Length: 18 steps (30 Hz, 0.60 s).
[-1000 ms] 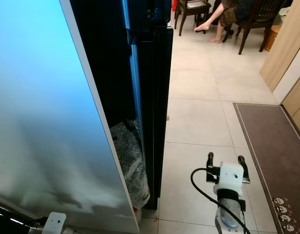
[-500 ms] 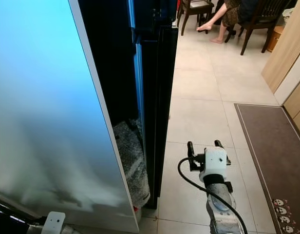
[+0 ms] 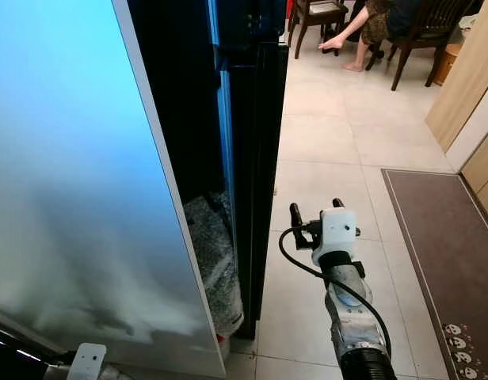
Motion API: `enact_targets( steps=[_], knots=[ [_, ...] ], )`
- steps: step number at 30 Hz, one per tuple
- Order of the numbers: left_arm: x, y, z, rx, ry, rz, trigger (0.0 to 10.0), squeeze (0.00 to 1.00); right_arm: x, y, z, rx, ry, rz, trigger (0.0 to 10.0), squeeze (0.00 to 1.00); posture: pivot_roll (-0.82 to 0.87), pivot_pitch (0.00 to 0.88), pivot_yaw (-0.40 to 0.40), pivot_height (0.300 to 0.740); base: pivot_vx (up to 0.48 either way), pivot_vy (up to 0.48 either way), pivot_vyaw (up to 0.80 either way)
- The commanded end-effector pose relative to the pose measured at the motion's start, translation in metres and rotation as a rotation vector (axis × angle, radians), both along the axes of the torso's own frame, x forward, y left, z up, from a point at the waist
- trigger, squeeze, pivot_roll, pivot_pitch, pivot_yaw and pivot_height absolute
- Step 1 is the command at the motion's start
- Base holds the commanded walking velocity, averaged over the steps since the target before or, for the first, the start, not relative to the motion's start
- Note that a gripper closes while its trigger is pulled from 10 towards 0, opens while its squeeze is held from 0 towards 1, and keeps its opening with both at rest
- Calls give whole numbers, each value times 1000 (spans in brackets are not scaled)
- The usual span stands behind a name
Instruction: Restocking fridge
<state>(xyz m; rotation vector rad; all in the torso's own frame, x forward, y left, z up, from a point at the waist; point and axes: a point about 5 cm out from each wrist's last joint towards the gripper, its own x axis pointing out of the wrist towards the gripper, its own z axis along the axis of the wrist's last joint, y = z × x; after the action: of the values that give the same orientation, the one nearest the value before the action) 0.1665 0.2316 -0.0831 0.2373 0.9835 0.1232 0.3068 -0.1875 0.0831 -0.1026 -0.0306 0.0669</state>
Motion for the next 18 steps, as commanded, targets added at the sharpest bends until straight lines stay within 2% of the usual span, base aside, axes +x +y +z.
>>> enact_targets(
  steps=[1,8,9,10,11,12,18],
  knots=[
    [-3,2,-1,5,9,8,10000,0,-3,5,-8,-8,37,15,10000,1000,-153,0,21,740,0,0,0],
    [-3,2,-1,6,10,11,10000,0,-10,10,-16,-18,64,30,10000,1000,-160,0,25,740,0,0,0],
    [-3,2,-1,6,11,10,10000,0,-11,10,-19,-25,75,30,10000,800,-160,0,26,740,0,0,0],
    [-3,2,-1,6,12,11,10000,0,-10,10,-20,-34,83,30,10000,800,-160,0,26,740,0,0,0],
    [-3,2,-1,5,12,11,10000,0,-9,10,-20,-36,82,32,10000,59,-159,0,25,740,0,0,0],
    [-3,2,-1,5,12,11,10000,0,-8,11,-19,-35,80,34,10000,0,-159,0,24,740,0,0,0],
    [-3,1,-1,3,9,18,10000,0,6,10,-8,-40,61,50,10000,0,-153,0,19,740,0,0,0]
  ],
)
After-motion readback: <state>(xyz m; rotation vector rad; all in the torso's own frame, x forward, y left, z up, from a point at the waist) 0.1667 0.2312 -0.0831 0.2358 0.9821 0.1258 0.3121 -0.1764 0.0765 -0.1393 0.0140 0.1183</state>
